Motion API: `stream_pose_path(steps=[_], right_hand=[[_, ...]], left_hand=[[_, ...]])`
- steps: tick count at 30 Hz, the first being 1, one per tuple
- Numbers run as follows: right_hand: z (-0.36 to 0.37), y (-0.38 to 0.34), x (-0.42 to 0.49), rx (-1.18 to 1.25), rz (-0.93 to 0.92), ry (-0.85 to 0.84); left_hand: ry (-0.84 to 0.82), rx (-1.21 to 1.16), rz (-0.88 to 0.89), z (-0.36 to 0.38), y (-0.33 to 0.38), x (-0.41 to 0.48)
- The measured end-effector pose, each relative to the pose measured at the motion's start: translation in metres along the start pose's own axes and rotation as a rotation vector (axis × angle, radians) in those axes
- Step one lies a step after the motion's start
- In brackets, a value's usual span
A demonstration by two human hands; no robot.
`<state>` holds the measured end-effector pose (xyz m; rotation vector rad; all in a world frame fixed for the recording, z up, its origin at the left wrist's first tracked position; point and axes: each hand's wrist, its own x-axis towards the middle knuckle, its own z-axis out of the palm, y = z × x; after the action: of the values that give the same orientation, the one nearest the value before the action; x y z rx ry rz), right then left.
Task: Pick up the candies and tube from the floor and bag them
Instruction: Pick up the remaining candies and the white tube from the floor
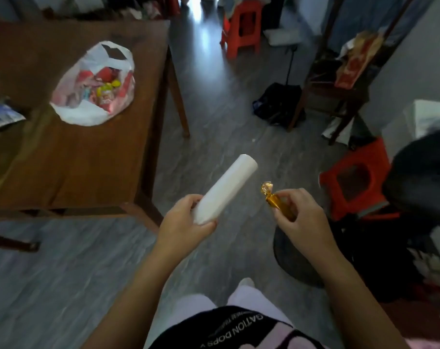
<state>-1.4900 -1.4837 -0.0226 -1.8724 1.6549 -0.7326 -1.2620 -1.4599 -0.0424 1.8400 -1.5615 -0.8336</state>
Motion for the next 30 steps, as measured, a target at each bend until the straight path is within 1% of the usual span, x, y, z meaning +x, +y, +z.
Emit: stream_pose_path(steps=[5, 9, 12, 16, 19, 22, 24, 30], right_hand=[[0.014, -0.012, 0.097, -0.009, -0.11, -0.047], [0.041, -0.02, 0.158, 0.009, -0.138, -0.112], [0.066, -0.03, 0.209, 0.0, -0.158, -0.16], [0.105, -0.071, 0.288, -0.01, -0.238, -0.227], [0.136, -0.111, 0.344, -0.05, -0.359, -0.298], [0.166, -0.143, 0.389, -0.055, -0.43, -0.309], [0.186, -0.158, 0.41, -0.054, -0.457, -0.333], [0.244, -0.194, 0.458, -0.019, -0.606, -0.539]], left_hand=[[0.102, -0.064, -0.086, -0.017, 0.005, 0.058], [0.165, -0.107, -0.144, -0.034, -0.006, 0.111], [0.203, -0.081, -0.144, -0.052, -0.026, 0.157], [0.291, -0.076, -0.173, -0.091, -0.053, 0.224], [0.372, -0.043, -0.226, -0.127, -0.071, 0.261], [0.455, -0.036, -0.252, -0.16, -0.092, 0.287], [0.496, -0.021, -0.301, -0.176, -0.103, 0.296], [0.701, -0.051, -0.511, -0.204, -0.129, 0.3]])
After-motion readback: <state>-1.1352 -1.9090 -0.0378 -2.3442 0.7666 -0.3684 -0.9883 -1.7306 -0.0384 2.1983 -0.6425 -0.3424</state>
